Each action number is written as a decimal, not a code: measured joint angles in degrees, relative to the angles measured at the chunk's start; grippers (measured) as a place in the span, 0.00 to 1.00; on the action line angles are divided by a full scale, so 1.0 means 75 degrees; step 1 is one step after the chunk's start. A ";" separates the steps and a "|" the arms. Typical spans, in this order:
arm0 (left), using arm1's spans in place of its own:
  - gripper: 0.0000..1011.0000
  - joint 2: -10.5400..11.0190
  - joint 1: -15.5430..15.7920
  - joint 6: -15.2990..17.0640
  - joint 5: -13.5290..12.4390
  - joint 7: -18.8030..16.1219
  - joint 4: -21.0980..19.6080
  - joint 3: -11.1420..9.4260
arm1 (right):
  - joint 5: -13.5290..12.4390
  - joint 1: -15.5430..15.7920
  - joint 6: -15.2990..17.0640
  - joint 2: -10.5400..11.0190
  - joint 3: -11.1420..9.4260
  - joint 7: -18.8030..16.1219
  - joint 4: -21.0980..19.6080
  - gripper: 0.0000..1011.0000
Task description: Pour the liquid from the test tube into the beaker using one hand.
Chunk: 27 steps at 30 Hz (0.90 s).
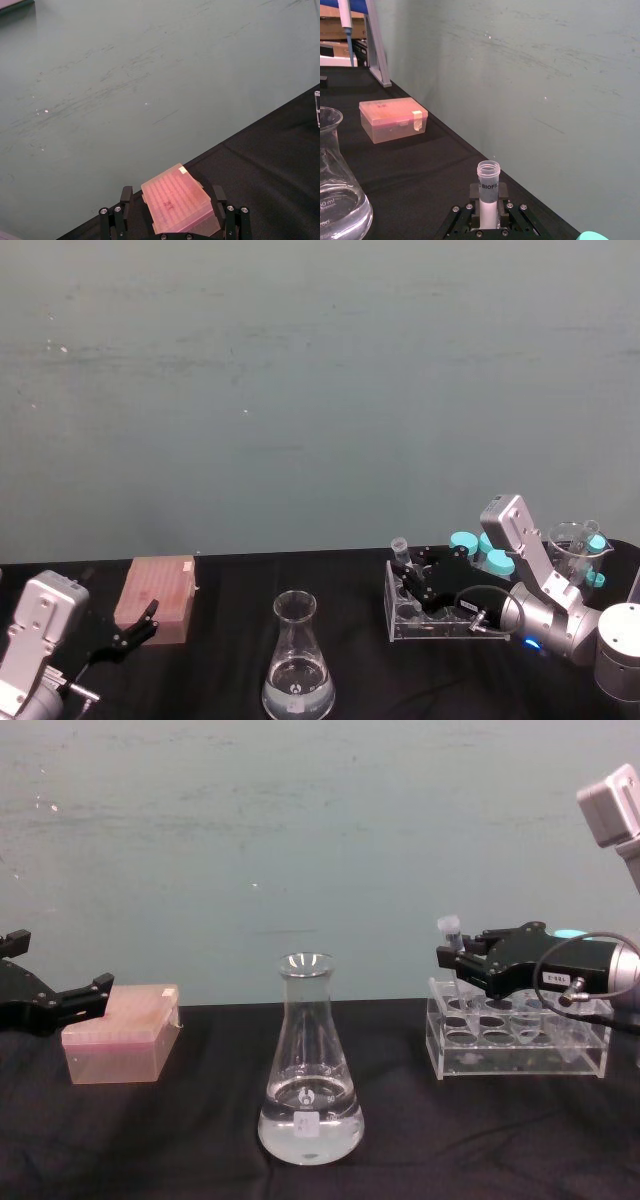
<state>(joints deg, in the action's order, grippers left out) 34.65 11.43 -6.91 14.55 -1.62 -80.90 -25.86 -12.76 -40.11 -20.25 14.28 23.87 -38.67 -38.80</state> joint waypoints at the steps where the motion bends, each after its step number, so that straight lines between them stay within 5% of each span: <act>1: 0.99 0.0000 0.0000 0.0000 0.0000 0.0000 0.0000 0.0000 | -0.0004 0.0000 0.0000 0.0001 0.0000 0.0000 -0.0001 0.20; 10: 0.99 0.0000 0.0000 0.0000 0.0000 0.0000 0.0000 0.0000 | -0.0021 0.0002 0.0001 0.0005 0.0000 -0.0005 -0.0007 0.28; 27: 0.99 0.0000 0.0000 0.0000 0.0000 0.0000 0.0000 0.0000 | -0.0035 0.0009 0.0011 0.0005 0.0000 -0.0017 -0.0014 0.84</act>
<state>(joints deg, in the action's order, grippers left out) 34.65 11.43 -6.91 14.55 -1.62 -80.90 -25.86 -13.02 -40.04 -20.17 14.32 23.87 -38.80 -38.90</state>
